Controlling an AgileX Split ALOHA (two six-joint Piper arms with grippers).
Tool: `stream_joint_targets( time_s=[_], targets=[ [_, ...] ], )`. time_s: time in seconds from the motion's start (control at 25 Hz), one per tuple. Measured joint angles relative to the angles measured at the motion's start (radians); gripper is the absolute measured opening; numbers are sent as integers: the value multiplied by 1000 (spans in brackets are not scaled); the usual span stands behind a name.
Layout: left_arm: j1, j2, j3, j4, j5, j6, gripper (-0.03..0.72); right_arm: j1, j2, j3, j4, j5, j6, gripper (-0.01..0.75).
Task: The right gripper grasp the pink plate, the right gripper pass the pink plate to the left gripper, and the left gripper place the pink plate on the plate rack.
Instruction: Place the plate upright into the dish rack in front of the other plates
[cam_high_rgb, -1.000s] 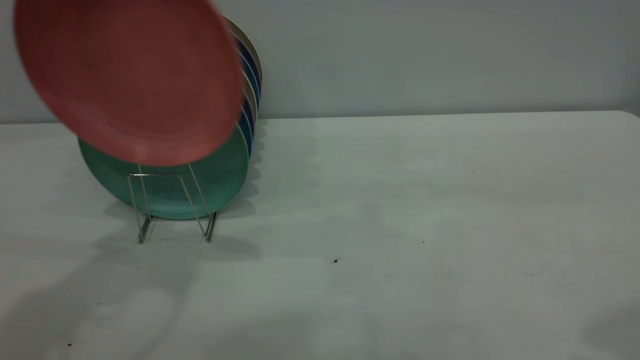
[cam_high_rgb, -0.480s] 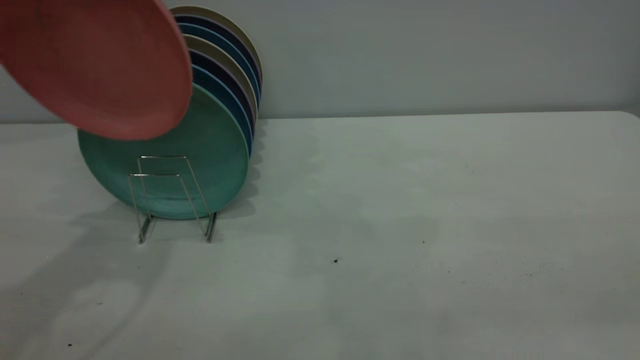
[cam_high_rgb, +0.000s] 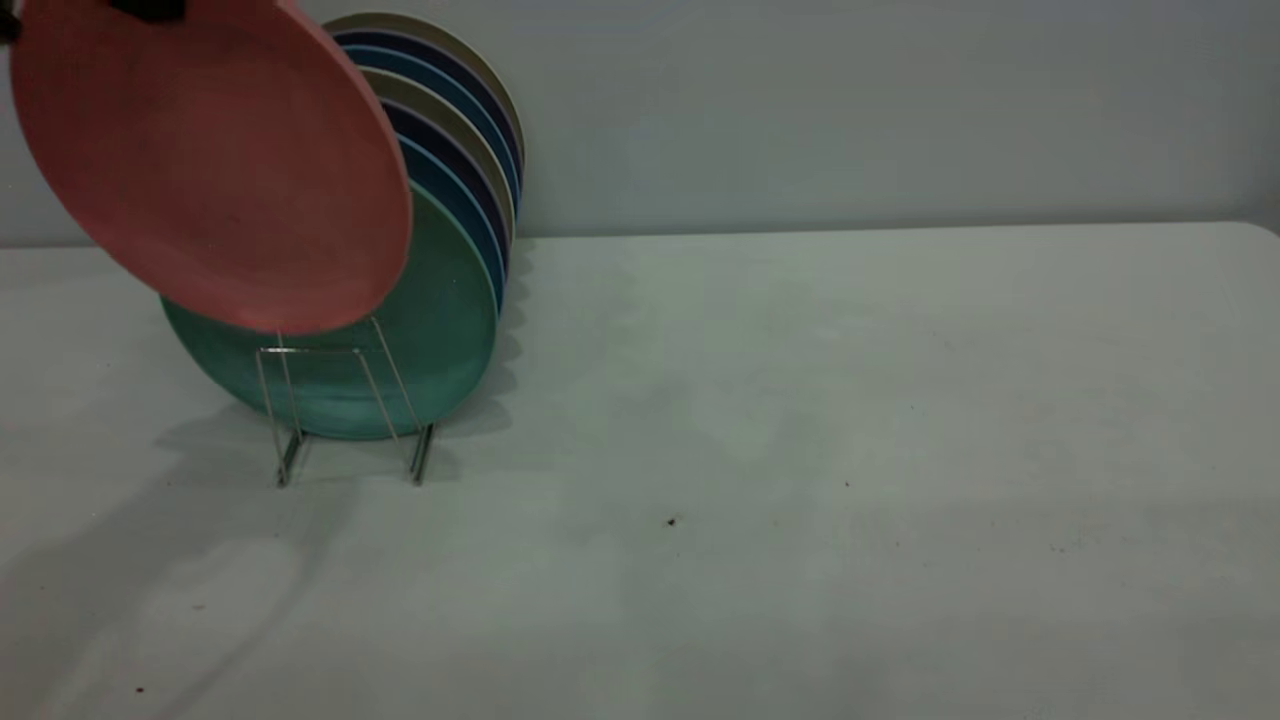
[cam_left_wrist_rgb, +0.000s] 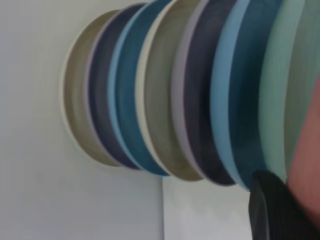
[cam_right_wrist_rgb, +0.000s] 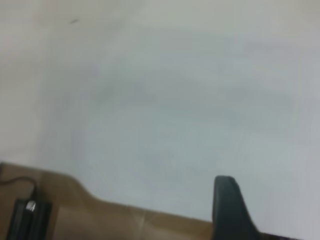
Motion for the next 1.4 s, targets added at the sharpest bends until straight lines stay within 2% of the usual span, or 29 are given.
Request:
stream_joint_targets(
  time_s=[0.2,1.0,1.16,1.4],
  targets=[
    [0,27,0,0,-18,0,59,0,-1,0,-38,-8,56,446],
    [0,117,0,-62,-38,0,72,0,-3,0,-39,-9,61,446],
    [0,118,0,-71,-35,0,130,0,-3,0,-39,-9,61,446],
    [0,118,0,-72,-19,-15,296,0,-3,0,-39,-9,61,446]
  ],
)
